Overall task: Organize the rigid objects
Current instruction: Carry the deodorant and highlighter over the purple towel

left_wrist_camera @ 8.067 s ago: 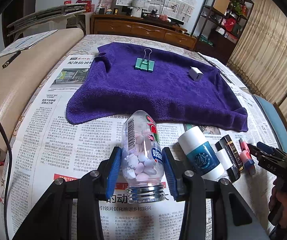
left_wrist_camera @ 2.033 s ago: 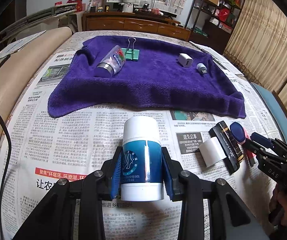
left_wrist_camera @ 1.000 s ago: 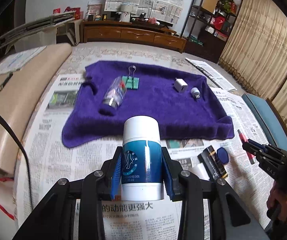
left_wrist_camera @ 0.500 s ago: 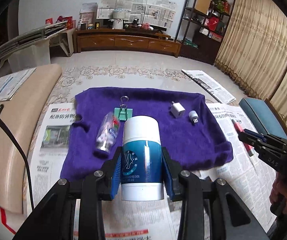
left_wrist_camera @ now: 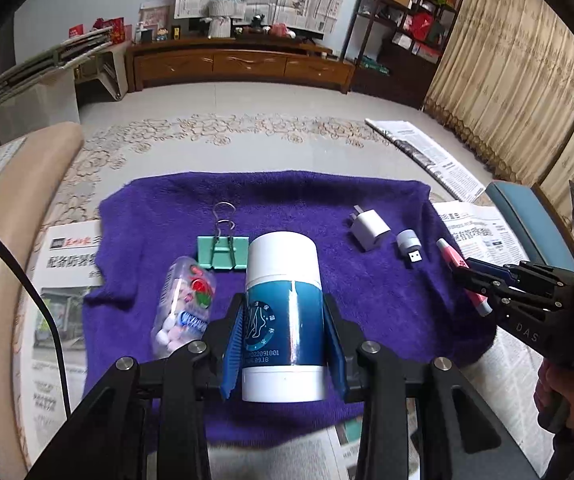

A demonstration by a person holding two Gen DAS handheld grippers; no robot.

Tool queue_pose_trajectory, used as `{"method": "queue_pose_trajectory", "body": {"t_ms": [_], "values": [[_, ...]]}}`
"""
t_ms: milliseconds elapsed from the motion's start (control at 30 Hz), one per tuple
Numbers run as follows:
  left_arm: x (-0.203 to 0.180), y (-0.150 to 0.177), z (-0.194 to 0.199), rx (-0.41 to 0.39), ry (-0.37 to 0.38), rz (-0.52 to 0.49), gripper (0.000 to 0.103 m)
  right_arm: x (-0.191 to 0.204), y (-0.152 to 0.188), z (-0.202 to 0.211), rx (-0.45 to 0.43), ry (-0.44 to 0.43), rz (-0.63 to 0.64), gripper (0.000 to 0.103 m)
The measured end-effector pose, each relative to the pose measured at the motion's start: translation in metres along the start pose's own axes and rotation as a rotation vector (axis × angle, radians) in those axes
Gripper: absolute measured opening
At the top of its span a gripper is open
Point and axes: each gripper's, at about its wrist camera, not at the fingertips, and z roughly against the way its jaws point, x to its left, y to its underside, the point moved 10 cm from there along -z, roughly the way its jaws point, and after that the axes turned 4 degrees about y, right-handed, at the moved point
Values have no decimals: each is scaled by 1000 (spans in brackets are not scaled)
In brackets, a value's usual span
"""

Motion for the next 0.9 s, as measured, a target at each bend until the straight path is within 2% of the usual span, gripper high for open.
{"method": "queue_pose_trajectory", "body": {"t_ms": [500, 900], "values": [[-10, 13, -52, 135, -33, -115, 34, 10, 13, -42, 100, 11, 61, 17], [-11, 18, -56, 164, -61, -191, 35, 17, 17, -39, 116, -4, 128, 18]]}}
